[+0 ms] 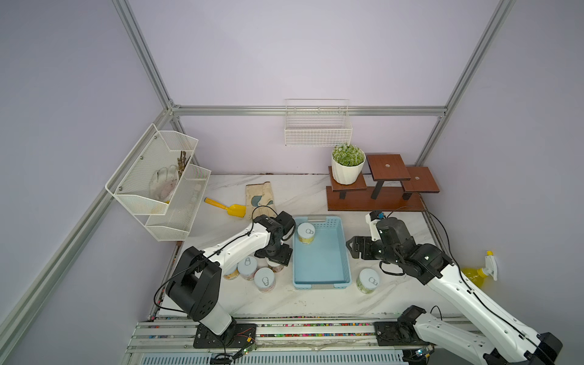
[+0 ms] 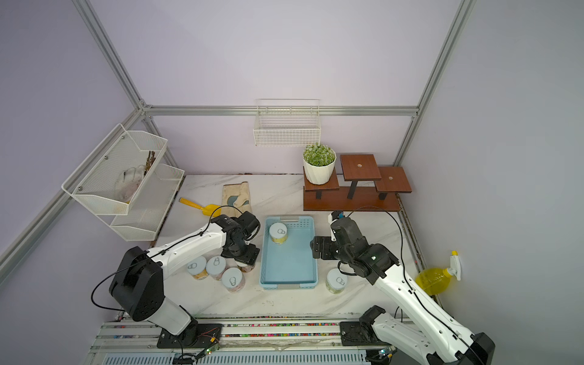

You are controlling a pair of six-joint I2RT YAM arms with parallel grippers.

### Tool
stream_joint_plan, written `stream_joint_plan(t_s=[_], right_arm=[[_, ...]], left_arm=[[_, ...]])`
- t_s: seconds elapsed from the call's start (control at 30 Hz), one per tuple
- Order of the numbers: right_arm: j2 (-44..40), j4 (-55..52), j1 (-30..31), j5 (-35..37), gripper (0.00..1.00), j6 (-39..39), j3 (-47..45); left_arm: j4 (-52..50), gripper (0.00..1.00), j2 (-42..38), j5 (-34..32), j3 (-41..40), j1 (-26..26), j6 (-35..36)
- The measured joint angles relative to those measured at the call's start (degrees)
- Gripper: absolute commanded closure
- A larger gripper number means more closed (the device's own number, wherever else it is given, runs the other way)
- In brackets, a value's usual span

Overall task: Put the canned food in the basket
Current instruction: Pick up the canned food from the center of the board.

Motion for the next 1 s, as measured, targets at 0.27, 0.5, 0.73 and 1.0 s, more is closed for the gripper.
stream_joint_plan(t_s=[0.27,0.5,0.73,1.0], right_arm=[[0.5,0.5,0.0,-1.1,0.09,0.2,-0.2],[0.8,0.8,0.0,-1.2,0.1,0.2,-0.5],[0.9,0.9,0.0,-1.2,0.1,0.2,-0.5],[0.9,0.9,0.0,-0.9,0.1,0.2,-0.5]], left_arm=[[1.3,0.22,0.5,0.0,-1.1,0.0,-0.4],[2.2,0.22,1.2,0.0,-1.1,0.0,-0.4],[2.5,0.28,2.0,-0.2,-1.1,0.0,-0.4],[2.5,0.33,1.9,-0.2,-1.1,0.0,-0.3]])
